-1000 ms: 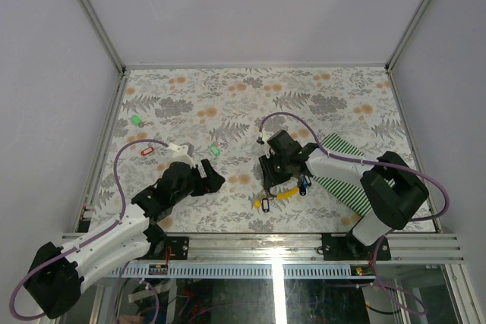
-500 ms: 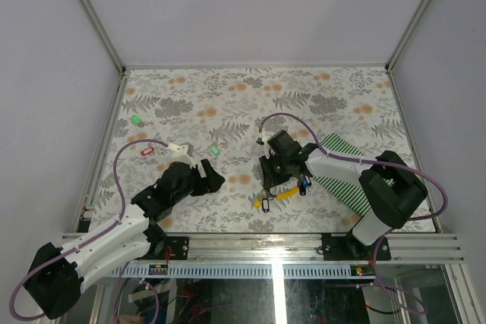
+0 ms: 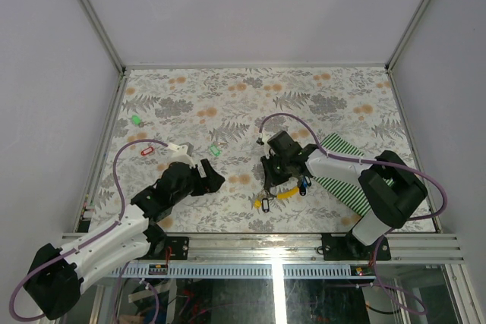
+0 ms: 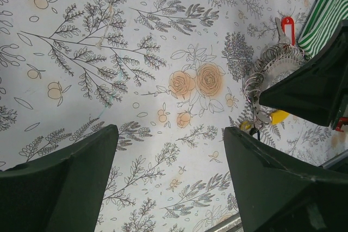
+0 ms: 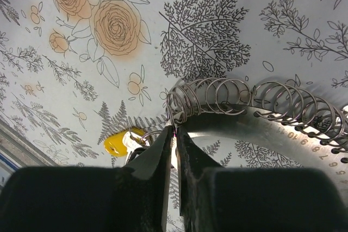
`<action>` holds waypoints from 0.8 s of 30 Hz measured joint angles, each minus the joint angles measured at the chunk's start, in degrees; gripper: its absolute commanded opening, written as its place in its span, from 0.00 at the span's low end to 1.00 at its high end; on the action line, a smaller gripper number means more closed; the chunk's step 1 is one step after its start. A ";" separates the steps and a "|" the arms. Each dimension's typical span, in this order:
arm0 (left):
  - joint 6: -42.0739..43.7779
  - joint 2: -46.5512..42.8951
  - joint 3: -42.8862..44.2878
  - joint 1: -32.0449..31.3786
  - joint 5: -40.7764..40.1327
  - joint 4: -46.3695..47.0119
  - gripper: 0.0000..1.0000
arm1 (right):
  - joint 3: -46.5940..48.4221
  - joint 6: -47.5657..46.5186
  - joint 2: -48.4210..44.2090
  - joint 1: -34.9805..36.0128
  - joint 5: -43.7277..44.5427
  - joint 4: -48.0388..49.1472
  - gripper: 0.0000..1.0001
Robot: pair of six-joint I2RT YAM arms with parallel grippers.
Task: Put the keys on the keyring
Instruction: Pick up the keyring from the center of the board.
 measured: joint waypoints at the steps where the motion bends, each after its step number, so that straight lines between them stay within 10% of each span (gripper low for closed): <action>1: 0.02 -0.07 0.00 0.00 0.00 0.00 0.80 | -0.13 0.02 0.00 0.00 0.00 0.04 0.07; 24: 9.16 -5.40 0.94 0.00 5.90 6.03 0.80 | -7.74 -10.43 -14.51 -0.02 -2.14 7.50 0.00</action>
